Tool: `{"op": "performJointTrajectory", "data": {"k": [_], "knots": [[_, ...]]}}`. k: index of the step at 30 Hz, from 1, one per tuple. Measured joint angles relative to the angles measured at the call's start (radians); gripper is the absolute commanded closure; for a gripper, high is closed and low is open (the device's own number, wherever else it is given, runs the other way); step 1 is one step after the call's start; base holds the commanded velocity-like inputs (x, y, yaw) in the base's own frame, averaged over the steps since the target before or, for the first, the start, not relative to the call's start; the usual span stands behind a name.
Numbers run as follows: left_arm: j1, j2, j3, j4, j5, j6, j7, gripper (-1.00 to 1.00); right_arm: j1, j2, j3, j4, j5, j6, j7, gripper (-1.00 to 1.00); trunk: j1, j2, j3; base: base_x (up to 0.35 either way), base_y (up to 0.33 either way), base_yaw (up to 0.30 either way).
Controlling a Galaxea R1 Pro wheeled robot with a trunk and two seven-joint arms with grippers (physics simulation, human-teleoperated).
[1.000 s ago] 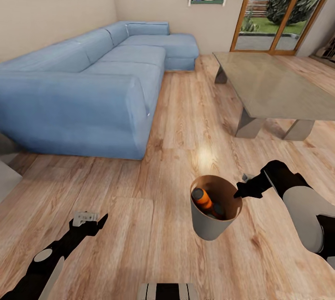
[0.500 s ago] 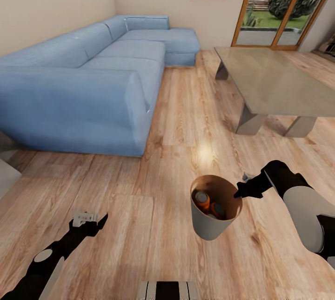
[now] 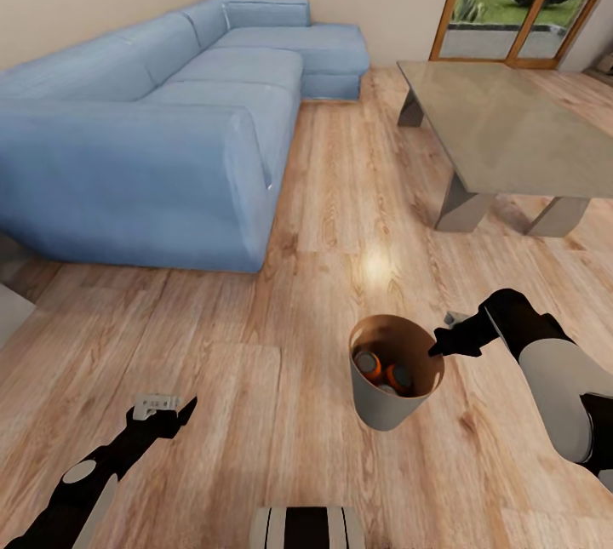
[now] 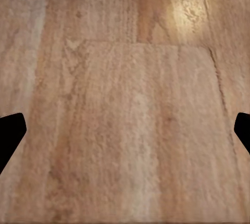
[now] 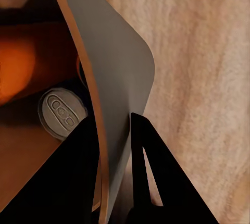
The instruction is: Put the three can of soda from the living room inside the tash can in the kitchen.
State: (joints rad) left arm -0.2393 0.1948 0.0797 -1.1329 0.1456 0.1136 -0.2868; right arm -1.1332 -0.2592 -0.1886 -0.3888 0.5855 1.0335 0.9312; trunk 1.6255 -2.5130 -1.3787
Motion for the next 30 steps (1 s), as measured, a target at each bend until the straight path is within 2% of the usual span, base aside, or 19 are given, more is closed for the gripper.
{"op": "performJointTrajectory", "data": {"k": [5, 14, 22, 30], "knots": [[0.000, 0.000, 0.000, 0.001, 0.000, -0.003, 0.000, -1.00, 0.000, -0.001, -0.001, -0.001, -0.003, 0.002, 0.000, 1.00, 0.000, 0.000, 0.000, 0.000, 0.000, 0.000], [0.000, 0.000, 0.000, 0.002, -0.003, -0.053, 0.000, -1.00, 0.000, 0.000, -0.001, -0.001, -0.002, 0.001, 0.000, 1.00, 0.000, 0.000, 0.000, 0.000, 0.000, 0.000], [0.000, 0.000, 0.000, 0.004, -0.002, -0.054, 0.000, -1.00, 0.000, 0.000, -0.001, -0.003, 0.001, -0.001, 0.000, 1.00, 0.004, -0.002, -0.031, 0.000, 0.000, 0.000], [0.000, 0.000, 0.000, 0.004, 0.000, -0.054, 0.000, -1.00, 0.000, -0.001, -0.002, -0.004, -0.004, 0.002, 0.001, 1.00, 0.003, -0.002, -0.031, 0.000, 0.000, 0.000]]}}
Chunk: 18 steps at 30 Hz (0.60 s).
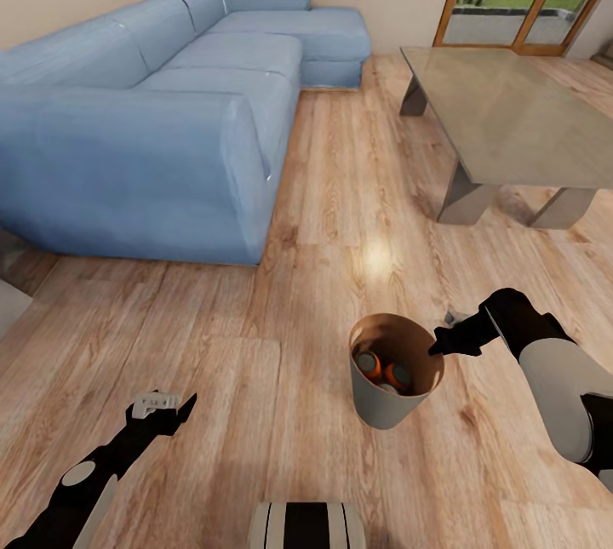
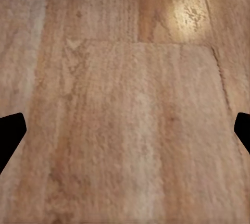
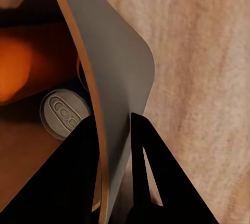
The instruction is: Put the three can of soda from the living room inside the tash can in the kitchen.
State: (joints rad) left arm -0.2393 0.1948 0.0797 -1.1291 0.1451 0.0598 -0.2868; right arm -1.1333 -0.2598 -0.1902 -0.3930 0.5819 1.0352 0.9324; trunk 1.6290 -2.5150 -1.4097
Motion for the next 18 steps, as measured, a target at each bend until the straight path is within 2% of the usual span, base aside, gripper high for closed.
{"op": "performJointTrajectory", "data": {"k": [7, 18], "knots": [[0.000, 0.000, 0.000, 0.001, -0.001, 0.000, 0.000, -1.00, 0.000, 0.000, -0.003, -0.006, 0.002, -0.001, 0.000, 1.00, 0.000, 0.000, 0.000, 0.000, 0.000, 0.000], [0.000, 0.000, 0.000, 0.020, -0.001, -0.001, -0.001, -1.00, 0.001, 0.000, -0.015, -0.098, 0.000, 0.000, 0.001, 1.00, 0.000, 0.000, 0.000, 0.000, 0.000, 0.000]]}}
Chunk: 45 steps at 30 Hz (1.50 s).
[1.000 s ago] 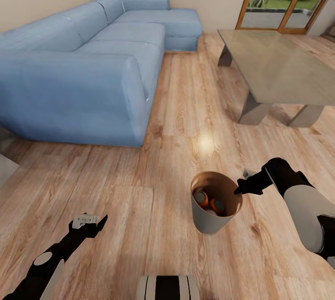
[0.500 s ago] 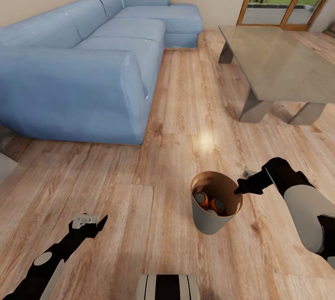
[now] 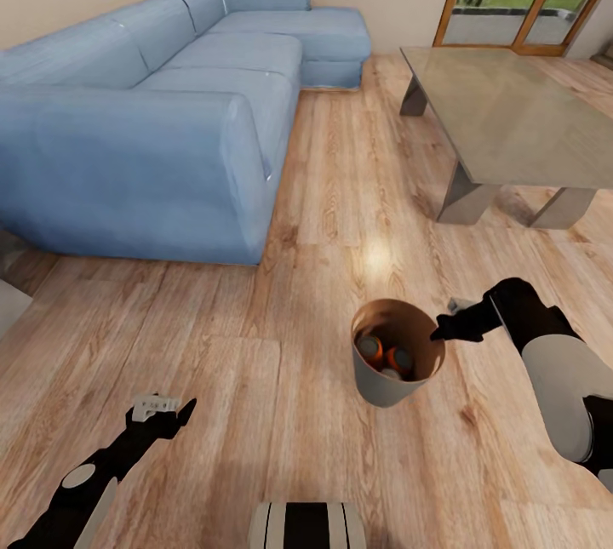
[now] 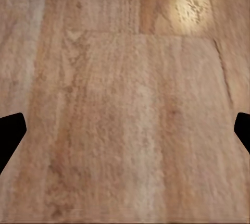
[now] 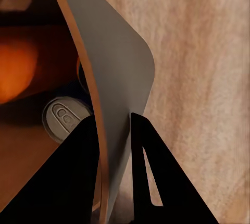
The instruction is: Put the three can of soda from the living room inside the tash can in the kitchen.
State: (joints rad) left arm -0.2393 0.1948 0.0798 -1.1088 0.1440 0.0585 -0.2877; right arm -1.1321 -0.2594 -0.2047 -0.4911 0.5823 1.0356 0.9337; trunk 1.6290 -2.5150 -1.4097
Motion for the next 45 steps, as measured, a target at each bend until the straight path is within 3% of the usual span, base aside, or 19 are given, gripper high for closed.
{"op": "performJointTrajectory", "data": {"k": [3, 13, 22, 25, 28, 31, 44, 45], "knots": [[0.000, 0.000, 0.000, 0.011, 0.000, 0.000, 0.000, -1.00, 0.000, 0.001, 0.000, -0.003, 0.001, -0.001, 0.000, 1.00, 0.000, 0.000, 0.000, 0.000, 0.000, 0.000], [-0.001, 0.000, 0.000, 0.021, 0.000, 0.001, -0.001, -1.00, 0.006, 0.001, 0.000, -0.005, 0.002, -0.002, 0.002, 1.00, 0.005, -0.002, -0.039, 0.000, 0.000, 0.000], [-0.002, 0.000, 0.000, 0.020, 0.001, 0.000, -0.001, -1.00, 0.007, 0.000, -0.001, -0.006, -0.001, -0.001, 0.003, 1.00, 0.004, -0.002, -0.039, 0.000, 0.000, 0.000], [-0.001, 0.000, 0.000, 0.021, 0.000, 0.000, 0.000, -1.00, 0.006, -0.001, -0.002, -0.007, -0.008, 0.005, 0.004, 1.00, 0.005, -0.003, -0.050, 0.000, 0.000, 0.000], [-0.001, 0.000, 0.001, 0.023, -0.001, 0.000, 0.001, -1.00, 0.006, -0.023, 0.000, -0.005, -0.055, 0.012, 0.007, 1.00, 0.007, -0.004, -0.061, 0.000, 0.000, 0.000], [-0.001, 0.000, 0.001, 0.024, -0.001, 0.000, 0.001, -1.00, 0.006, -0.038, -0.002, -0.014, -0.047, 0.012, 0.047, 1.00, 0.008, -0.005, -0.073, 0.000, 0.000, 0.000], [-0.001, 0.000, 0.001, 0.022, 0.002, -0.001, 0.000, -1.00, 0.008, -0.037, -0.001, -0.017, -0.044, 0.012, 0.049, 1.00, 0.008, -0.005, -0.073, 0.000, 0.000, 0.000], [-0.001, 0.000, 0.001, 0.022, 0.002, 0.000, 0.000, -1.00, 0.008, -0.037, -0.001, -0.018, -0.044, 0.012, 0.049, -1.00, 0.008, -0.005, -0.073, 0.000, 0.000, 0.000]]}}
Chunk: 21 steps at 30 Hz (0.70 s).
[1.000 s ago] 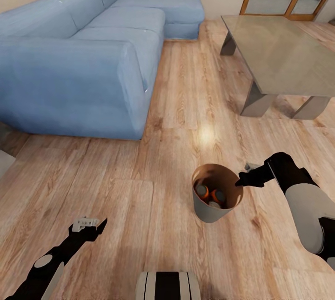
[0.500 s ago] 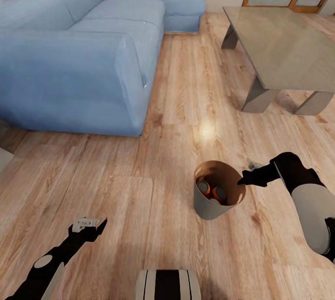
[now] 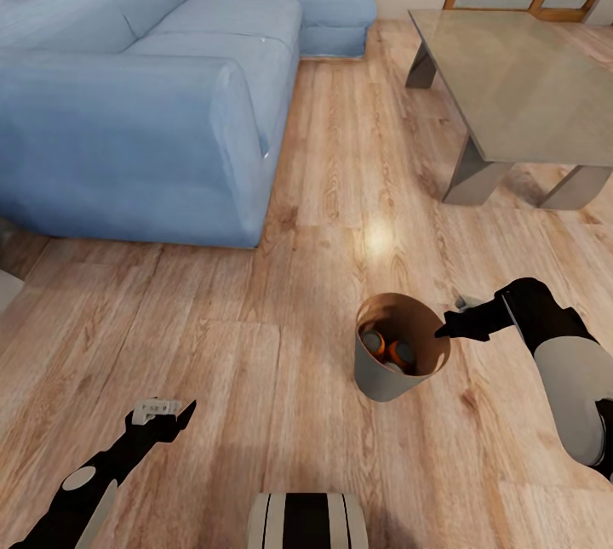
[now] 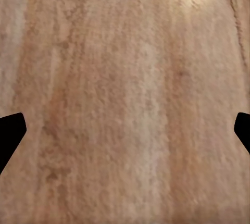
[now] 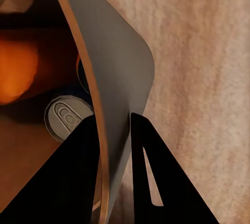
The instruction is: Put the three can of soda from the living room inside the tash can in the kitchen.
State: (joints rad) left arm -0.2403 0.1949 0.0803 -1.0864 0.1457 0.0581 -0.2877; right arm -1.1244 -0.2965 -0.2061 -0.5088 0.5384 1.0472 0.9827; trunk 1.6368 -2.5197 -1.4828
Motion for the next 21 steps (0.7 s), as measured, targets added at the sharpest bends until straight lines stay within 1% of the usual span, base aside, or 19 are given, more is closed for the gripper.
{"op": "performJointTrajectory", "data": {"k": [1, 2, 6, 7, 9, 10, 15, 21], "knots": [[-0.001, 0.000, -0.001, 0.000, 0.000, 0.000, 0.000, -1.00, 0.001, 0.033, -0.001, 0.011, 0.036, -0.008, -0.039, -1.00, 0.001, 0.000, 0.000, 0.000, 0.000, 0.000], [-0.001, 0.000, -0.001, 0.000, 0.000, 0.000, 0.000, -1.00, 0.001, 0.036, -0.003, 0.012, 0.020, 0.000, -0.039, -1.00, 0.001, 0.000, 0.000, 0.000, 0.000, 0.000], [-0.001, 0.000, -0.001, 0.000, 0.000, -0.001, 0.000, -1.00, 0.002, 0.036, -0.016, 0.011, 0.018, -0.001, -0.038, -1.00, 0.001, 0.000, 0.000, 0.000, 0.000, 0.000], [-0.001, 0.000, -0.001, 0.000, 0.000, -0.001, 0.001, -1.00, 0.002, 0.036, -0.030, 0.007, 0.020, 0.000, -0.035, -1.00, 0.001, 0.000, 0.000, 0.000, 0.000, 0.000], [-0.001, 0.000, -0.001, 0.000, 0.000, -0.001, 0.000, -1.00, 0.002, 0.036, -0.042, -0.004, 0.021, 0.000, -0.029, -1.00, 0.001, 0.000, 0.000, 0.000, 0.000, 0.000], [-0.001, 0.000, -0.001, 0.000, 0.000, -0.001, 0.001, -1.00, 0.008, 0.036, -0.052, -0.029, 0.021, 0.000, -0.018, -1.00, 0.001, 0.000, 0.000, 0.000, 0.000, 0.000], [-0.001, 0.000, -0.001, 0.000, -0.001, -0.001, 0.001, -1.00, 0.036, 0.037, -0.062, -0.080, 0.022, 0.000, -0.004, -1.00, 0.001, 0.000, 0.000, 0.000, 0.000, 0.000], [-0.001, 0.000, -0.001, 0.000, -0.001, -0.001, 0.001, -1.00, 0.042, 0.037, -0.064, -0.089, 0.022, 0.000, -0.002, -1.00, 0.001, 0.000, 0.000, 0.000, 0.000, 0.000]]}}
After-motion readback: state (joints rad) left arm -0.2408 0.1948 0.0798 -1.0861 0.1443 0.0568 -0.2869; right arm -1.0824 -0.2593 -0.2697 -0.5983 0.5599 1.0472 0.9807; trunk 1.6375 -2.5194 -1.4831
